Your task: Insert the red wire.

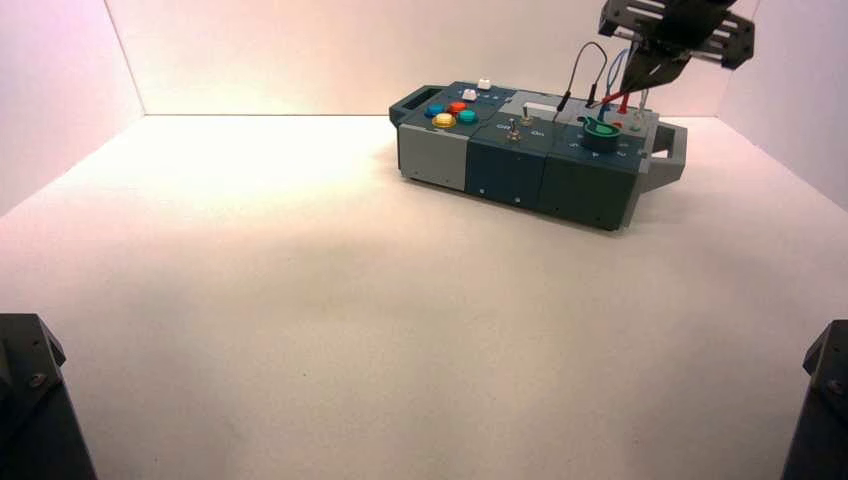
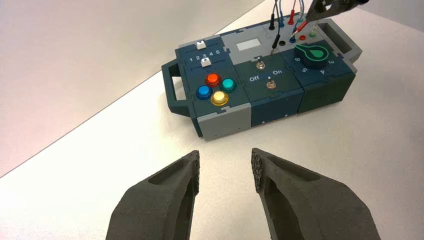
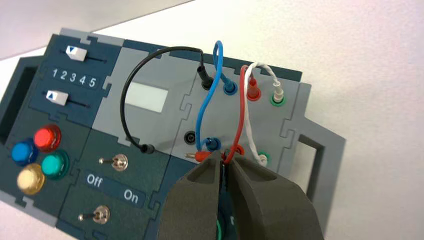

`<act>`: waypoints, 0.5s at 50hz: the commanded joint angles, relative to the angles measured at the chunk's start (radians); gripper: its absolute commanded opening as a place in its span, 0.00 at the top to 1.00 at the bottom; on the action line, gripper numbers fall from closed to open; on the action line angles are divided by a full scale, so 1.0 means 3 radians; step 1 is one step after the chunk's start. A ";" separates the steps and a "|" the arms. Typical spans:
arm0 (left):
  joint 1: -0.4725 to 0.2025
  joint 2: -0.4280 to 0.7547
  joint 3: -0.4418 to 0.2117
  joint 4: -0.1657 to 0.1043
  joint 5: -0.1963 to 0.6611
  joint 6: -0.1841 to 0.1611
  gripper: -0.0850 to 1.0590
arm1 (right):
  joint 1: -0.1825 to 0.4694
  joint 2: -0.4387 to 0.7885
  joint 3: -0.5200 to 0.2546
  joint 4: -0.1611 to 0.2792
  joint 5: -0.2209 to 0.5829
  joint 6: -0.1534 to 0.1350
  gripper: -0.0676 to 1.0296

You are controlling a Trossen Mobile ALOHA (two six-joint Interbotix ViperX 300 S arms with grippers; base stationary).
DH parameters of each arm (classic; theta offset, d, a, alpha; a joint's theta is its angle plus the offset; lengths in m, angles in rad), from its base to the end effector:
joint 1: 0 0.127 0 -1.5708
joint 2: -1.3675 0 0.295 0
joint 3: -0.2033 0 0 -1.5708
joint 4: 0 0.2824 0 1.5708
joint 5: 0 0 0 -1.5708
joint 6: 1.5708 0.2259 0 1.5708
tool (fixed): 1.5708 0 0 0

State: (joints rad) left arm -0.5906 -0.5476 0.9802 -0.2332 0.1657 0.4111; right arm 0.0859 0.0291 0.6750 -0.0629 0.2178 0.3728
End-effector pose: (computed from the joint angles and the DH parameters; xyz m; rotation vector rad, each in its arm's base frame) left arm 0.2808 -0.1987 0.1600 0.3347 0.5252 -0.6624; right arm 0.4185 0.0330 0.0513 0.2431 0.9222 -0.0766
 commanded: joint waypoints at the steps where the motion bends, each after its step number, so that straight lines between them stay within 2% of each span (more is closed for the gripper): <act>1: -0.0010 -0.0010 -0.0036 0.0005 -0.0031 0.0010 0.44 | 0.0000 -0.0159 -0.0148 -0.0148 0.0199 -0.0010 0.96; 6: -0.0010 -0.0010 -0.0036 0.0010 -0.0036 0.0010 0.44 | 0.0010 -0.0169 -0.0251 -0.0343 0.0511 -0.0015 0.96; 13: -0.0010 -0.0005 -0.0036 0.0005 -0.0036 0.0010 0.44 | 0.0046 -0.0164 -0.0343 -0.0481 0.0757 -0.0056 0.96; 14: -0.0010 -0.0005 -0.0036 0.0010 -0.0036 0.0010 0.44 | 0.0066 -0.0164 -0.0378 -0.0547 0.0869 -0.0112 0.96; 17: -0.0010 -0.0005 -0.0041 0.0005 -0.0036 0.0010 0.44 | 0.0107 -0.0159 -0.0409 -0.0593 0.0941 -0.0174 0.96; 25: -0.0010 -0.0005 -0.0041 0.0010 -0.0036 0.0010 0.44 | 0.0143 -0.0148 -0.0440 -0.0639 0.1048 -0.0297 0.96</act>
State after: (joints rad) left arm -0.5921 -0.5446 0.9802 -0.2332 0.1657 0.4126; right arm 0.1212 0.0123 0.5722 -0.2454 0.5246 0.2961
